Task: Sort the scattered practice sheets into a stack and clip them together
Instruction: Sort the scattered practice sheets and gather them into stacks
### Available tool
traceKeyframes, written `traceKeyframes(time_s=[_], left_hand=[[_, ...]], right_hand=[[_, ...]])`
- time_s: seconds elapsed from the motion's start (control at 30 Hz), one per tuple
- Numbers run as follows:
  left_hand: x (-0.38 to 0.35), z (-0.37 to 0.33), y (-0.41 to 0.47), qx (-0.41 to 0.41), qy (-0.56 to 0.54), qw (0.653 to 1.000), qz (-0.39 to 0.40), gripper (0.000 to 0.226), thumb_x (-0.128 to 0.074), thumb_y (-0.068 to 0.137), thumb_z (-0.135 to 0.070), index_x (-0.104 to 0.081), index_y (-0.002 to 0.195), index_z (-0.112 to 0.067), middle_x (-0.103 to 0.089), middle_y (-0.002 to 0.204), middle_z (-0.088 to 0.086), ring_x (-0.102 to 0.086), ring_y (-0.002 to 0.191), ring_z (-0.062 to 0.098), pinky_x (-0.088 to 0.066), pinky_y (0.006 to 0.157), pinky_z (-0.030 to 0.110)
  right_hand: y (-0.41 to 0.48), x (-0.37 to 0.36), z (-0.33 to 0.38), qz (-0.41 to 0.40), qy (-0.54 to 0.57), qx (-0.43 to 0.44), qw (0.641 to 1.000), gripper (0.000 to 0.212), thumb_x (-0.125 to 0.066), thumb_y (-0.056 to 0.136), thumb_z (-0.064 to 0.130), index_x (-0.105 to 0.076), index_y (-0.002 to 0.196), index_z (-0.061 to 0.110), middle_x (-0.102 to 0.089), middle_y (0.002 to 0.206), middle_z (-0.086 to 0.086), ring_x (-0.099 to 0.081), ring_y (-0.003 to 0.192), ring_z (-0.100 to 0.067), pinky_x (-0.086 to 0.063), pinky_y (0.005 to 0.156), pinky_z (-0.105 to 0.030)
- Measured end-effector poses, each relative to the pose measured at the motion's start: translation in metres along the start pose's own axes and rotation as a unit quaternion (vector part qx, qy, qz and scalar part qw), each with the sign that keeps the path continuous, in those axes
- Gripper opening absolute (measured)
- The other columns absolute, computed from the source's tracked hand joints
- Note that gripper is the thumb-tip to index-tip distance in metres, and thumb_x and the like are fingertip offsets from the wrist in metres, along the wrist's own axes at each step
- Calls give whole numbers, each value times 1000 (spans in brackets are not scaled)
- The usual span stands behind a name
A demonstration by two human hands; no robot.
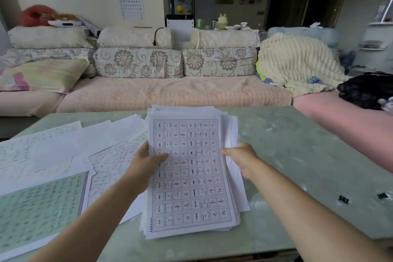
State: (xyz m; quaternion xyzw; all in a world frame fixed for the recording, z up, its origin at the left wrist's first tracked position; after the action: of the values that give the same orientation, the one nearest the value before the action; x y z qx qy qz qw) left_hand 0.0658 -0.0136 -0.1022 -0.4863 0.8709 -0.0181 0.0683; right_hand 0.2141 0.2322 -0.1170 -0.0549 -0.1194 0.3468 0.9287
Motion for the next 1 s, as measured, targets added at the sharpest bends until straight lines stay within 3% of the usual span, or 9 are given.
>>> traceKeyframes(time_s=[0.1, 0.23, 0.33, 0.43, 0.5, 0.6, 0.73, 0.83, 1.0], left_hand=[[-8, -25, -7, -57, -16, 998, 14, 33, -65, 87, 3, -61, 114, -16, -74, 103, 8, -73, 87, 26, -59, 69, 44], [-20, -64, -15, -144, -36, 989, 21, 33, -68, 86, -3, -61, 116, -13, -73, 106, 8, -72, 93, 27, -58, 77, 46], [-35, -74, -21, -175, -18, 984, 32, 36, -72, 83, -10, -60, 116, -11, -73, 106, 7, -72, 94, 26, -58, 78, 47], [-46, -66, -25, -178, -6, 984, 17, 45, -77, 79, -15, -57, 119, -17, -73, 106, 2, -72, 93, 19, -60, 70, 34], [-45, -66, -24, -198, -2, 980, -9, 48, -79, 79, -18, -55, 120, -20, -72, 107, -1, -71, 93, 14, -59, 69, 30], [-46, -72, -21, -220, -3, 975, -31, 45, -77, 81, -20, -54, 119, -23, -70, 106, -3, -70, 93, 12, -58, 70, 31], [-53, -75, -24, -251, -10, 967, -50, 36, -72, 85, -18, -55, 117, -20, -70, 101, -3, -70, 89, 11, -58, 67, 27], [-45, -78, -17, -258, -10, 962, -86, 22, -71, 87, -24, -59, 105, -21, -70, 92, -1, -70, 84, 16, -59, 70, 38], [-48, -81, -9, -267, -11, 961, -72, 21, -65, 92, -27, -58, 111, -23, -71, 100, 0, -69, 94, 19, -58, 75, 40]], right_hand=[[-11, 10, 34, -12, -11, 119, 993, 20, -71, 88, 13, -64, 106, 5, -71, 108, -7, -66, 102, -27, -49, 84, -33], [-23, 24, 77, -25, 5, 233, 972, 17, -65, 93, 17, -64, 110, 14, -72, 108, -8, -67, 104, -26, -53, 93, -44], [-32, 32, 96, 16, 14, 276, 961, 30, -66, 93, 12, -58, 122, 19, -70, 116, 5, -66, 108, -8, -52, 93, -28], [-30, 35, 83, 23, -33, 256, 966, 56, -73, 86, 29, -48, 136, 21, -61, 133, 7, -56, 124, -10, -44, 106, -35], [-27, 39, 72, 16, -44, 235, 971, 57, -74, 84, 35, -48, 132, 18, -61, 130, 4, -55, 123, -13, -44, 104, -37], [-27, 34, 68, 31, -11, 215, 976, 44, -71, 90, 25, -48, 127, 16, -61, 122, 5, -55, 118, -13, -42, 96, -30], [-25, 16, 62, 83, -8, 195, 977, 45, -68, 87, 15, -53, 129, 21, -68, 119, 5, -63, 112, -14, -45, 105, -40], [-23, 17, 66, 58, 61, 189, 978, 34, -62, 85, 7, -58, 117, 18, -71, 112, -4, -66, 106, -21, -49, 101, -44], [-23, 2, 77, 67, 87, 210, 971, 52, -56, 66, 12, -60, 117, 14, -72, 108, -4, -68, 103, -18, -51, 84, -31]])
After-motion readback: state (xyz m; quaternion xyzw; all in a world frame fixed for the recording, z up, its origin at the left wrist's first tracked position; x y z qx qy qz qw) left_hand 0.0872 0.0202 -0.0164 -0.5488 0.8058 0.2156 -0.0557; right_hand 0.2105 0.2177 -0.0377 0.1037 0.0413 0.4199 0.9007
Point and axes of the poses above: each hand's wrist, its own y-axis towards the middle knuckle, its own x-axis out of the back of the hand, z = x × y, the point moved 6 cm from there along y, towards the middle knuckle
